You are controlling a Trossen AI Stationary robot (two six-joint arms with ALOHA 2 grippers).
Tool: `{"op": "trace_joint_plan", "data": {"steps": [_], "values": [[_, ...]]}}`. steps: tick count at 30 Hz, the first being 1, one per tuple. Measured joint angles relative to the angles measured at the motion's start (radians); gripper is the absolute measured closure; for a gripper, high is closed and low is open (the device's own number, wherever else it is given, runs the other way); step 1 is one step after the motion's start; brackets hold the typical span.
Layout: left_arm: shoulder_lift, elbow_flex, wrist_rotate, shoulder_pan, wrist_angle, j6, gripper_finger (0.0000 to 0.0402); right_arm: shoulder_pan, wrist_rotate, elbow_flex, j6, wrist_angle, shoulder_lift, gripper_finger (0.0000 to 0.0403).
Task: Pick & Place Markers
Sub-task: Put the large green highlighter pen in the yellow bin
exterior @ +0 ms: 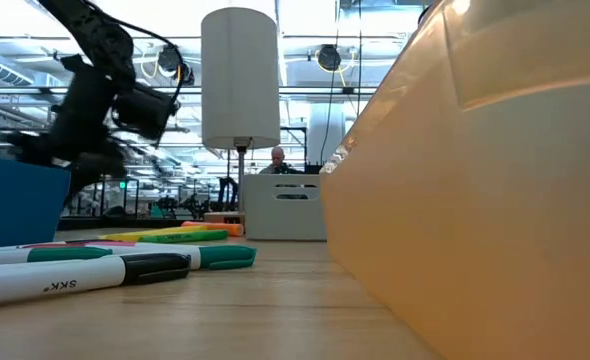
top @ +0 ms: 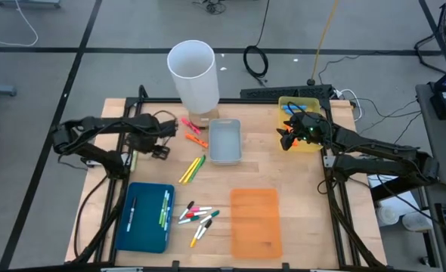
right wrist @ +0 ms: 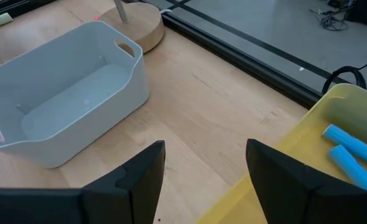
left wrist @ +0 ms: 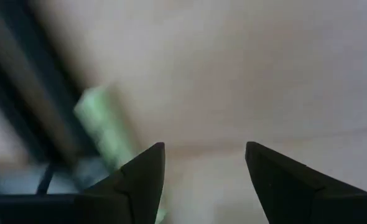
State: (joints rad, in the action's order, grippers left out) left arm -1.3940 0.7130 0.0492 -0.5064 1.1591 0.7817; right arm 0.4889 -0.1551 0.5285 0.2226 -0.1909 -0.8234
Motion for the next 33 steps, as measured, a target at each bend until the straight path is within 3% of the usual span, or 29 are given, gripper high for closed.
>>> {"op": "trace_joint_plan", "data": {"steps": [4, 13, 16, 24, 28, 33], "values": [[-0.002, -0.033, 0.023, 0.032, 0.035, 0.135, 0.0172, 0.000, 0.001, 0.000, 0.000, 0.000, 0.000, 0.0191], [0.002, -0.133, 0.109, -0.022, -0.089, 0.233, 0.0175, 0.000, 0.003, 0.000, 0.000, -0.001, 0.000, 0.0191], [0.003, -0.134, 0.117, -0.016, -0.093, 0.242, 0.0207, 0.000, 0.003, 0.000, 0.003, -0.001, 0.000, 0.0190], [0.001, -0.138, 0.160, -0.023, -0.083, 0.240, 0.0336, 0.000, 0.003, 0.000, 0.004, -0.001, 0.000, 0.0190], [0.002, -0.137, 0.163, -0.024, -0.078, 0.244, 0.0361, 0.000, 0.003, 0.000, 0.004, -0.001, 0.000, 0.0190], [0.002, -0.112, 0.165, -0.016, -0.046, 0.252, 0.0364, 0.000, 0.003, 0.000, 0.004, -0.001, 0.000, 0.0190]]}}
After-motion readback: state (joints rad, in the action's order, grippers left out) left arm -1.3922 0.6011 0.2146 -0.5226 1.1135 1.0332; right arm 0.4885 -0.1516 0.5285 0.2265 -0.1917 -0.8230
